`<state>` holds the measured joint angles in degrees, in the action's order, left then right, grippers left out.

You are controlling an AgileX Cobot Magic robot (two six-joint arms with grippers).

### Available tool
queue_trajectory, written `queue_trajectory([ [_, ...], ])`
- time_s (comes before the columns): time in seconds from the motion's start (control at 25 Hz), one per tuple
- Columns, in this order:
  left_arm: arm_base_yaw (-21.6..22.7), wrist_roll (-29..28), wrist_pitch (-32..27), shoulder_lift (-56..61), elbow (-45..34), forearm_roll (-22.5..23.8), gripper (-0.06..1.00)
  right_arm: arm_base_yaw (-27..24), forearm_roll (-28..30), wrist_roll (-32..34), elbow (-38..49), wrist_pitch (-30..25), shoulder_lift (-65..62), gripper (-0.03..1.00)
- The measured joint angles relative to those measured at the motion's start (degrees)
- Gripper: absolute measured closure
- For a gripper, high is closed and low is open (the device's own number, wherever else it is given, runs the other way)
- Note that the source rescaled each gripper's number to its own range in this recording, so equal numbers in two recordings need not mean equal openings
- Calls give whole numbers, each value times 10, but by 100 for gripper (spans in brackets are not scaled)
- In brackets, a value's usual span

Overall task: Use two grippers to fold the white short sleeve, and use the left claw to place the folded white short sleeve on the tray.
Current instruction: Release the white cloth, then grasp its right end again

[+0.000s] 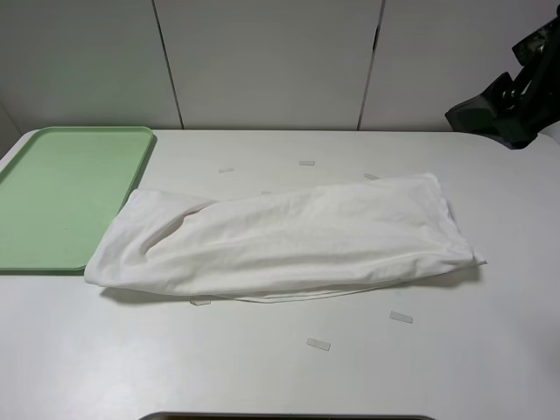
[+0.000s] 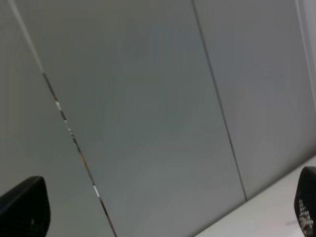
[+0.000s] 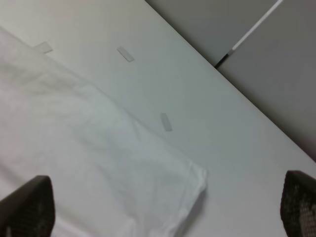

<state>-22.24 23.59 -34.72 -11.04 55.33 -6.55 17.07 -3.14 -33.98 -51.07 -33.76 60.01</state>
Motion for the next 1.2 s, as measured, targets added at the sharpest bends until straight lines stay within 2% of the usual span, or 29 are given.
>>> queue_trajectory([
  [0.2, 0, -44, -24, 47, -9, 34, -6, 0, -12, 4, 0, 0, 0, -3],
  [0.52, 0, -119, -80, 114, -96, 66, -6, 0, -20, 4, 0, 0, 0, -3],
  [0.76, -2, -140, -146, 114, -118, 60, -6, 0, -21, 4, 0, -13, 0, -3],
  [0.96, -2, -155, -248, 114, -118, 59, -6, 0, -21, 5, 0, -14, 0, -3],
  [1.12, -2, -172, -268, 114, -129, 59, -6, 0, -22, 12, 0, -15, 0, -3],
  [1.2, -2, -186, -270, 114, -150, 59, -6, 0, -23, 39, 0, -19, 0, -3],
])
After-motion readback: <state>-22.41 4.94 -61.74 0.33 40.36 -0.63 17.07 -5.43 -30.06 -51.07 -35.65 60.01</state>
